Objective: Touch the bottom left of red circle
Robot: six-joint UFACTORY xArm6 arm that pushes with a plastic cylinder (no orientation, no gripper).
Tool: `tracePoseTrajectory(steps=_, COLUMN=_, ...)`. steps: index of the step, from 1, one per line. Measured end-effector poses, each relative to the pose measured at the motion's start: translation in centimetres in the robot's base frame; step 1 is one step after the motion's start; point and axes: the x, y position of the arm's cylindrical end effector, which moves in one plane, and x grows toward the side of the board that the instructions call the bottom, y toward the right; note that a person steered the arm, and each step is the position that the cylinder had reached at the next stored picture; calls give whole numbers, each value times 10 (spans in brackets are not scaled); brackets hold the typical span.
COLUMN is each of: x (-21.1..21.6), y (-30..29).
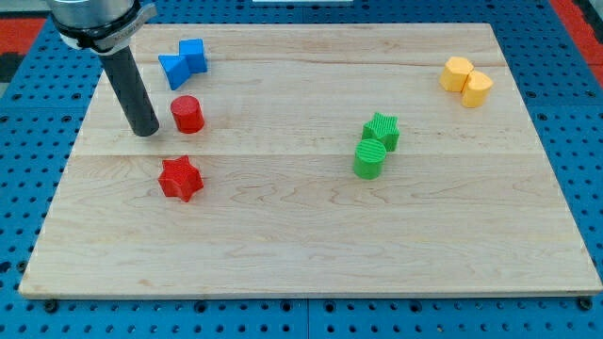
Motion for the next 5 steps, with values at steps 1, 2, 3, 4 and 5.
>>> tracePoseTrajectory(steps=1, x=8, y=11)
tracePoseTrajectory(steps=2, x=8, y=10)
tracePoseTrajectory(steps=3, x=-4, y=11)
tracePoseTrajectory(steps=4, x=-4, y=19)
tracePoseTrajectory(steps=5, x=-3, y=19)
